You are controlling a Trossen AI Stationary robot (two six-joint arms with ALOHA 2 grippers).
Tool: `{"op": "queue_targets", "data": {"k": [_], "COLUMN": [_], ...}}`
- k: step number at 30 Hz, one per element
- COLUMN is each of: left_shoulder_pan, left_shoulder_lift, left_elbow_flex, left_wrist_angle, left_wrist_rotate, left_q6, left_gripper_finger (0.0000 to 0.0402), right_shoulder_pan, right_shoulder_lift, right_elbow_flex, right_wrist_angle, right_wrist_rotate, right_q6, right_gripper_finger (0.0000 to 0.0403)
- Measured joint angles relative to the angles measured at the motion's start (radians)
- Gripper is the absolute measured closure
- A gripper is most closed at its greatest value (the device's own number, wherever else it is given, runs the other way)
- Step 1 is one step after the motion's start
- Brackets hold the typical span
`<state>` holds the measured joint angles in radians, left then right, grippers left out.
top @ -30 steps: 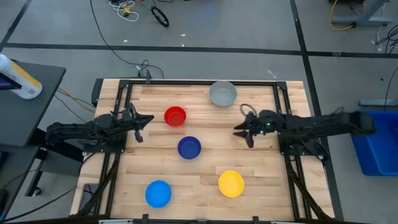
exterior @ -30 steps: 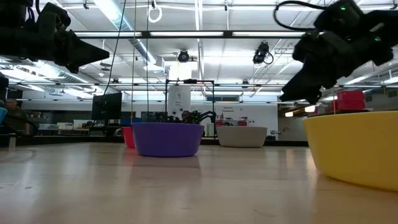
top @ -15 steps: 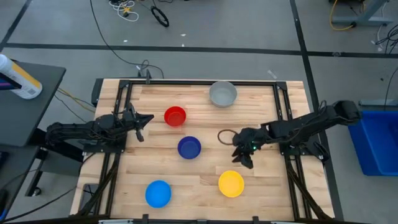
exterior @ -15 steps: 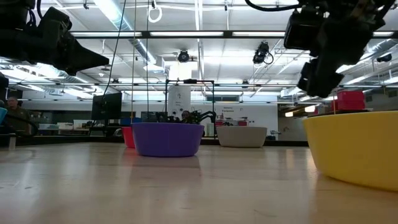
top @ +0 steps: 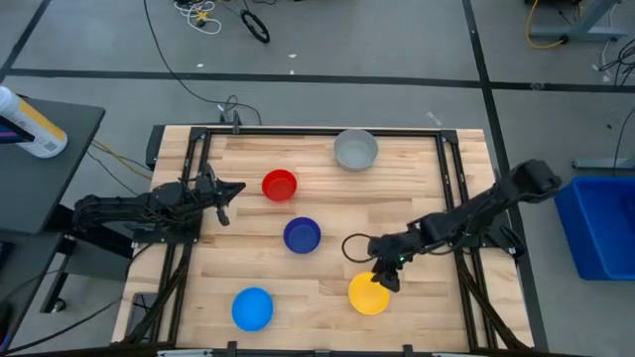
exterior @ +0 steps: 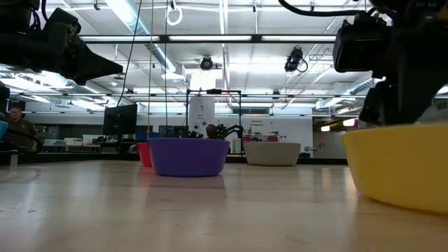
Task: Nest bowls inside each other
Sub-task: Stack the yellow bowl on the gray bowl
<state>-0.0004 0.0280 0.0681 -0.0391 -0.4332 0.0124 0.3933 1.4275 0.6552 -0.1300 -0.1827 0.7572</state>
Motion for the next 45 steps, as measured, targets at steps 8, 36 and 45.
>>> {"op": "queue_targets", "data": {"k": [8,36,45], "left_shoulder_pan": [0.000,0.000,0.000], "left_shoulder_lift": [0.000,0.000,0.000], "left_elbow_flex": [0.000,0.000,0.000], "left_wrist_angle": [0.000,0.001,0.000], "left_wrist_rotate": [0.000,0.004,0.004], "left_q6": [-0.005,-0.008,-0.008], "left_gripper_finger": [0.0380,0.0380,0.0380], "right_shoulder_pan": [0.028,0.035,0.074], "right_shoulder_lift": [0.049,0.057,0.064], "right_elbow_flex": [0.000,0.098,0.098], "right_wrist_angle": [0.001,-0.139,-0.082], "right_wrist_rotate": [0.033,0.070,0.075], "right_q6": [0.032,0.014,0.060], "right_gripper_finger": [0.0240,0.0217,0.0216]}}
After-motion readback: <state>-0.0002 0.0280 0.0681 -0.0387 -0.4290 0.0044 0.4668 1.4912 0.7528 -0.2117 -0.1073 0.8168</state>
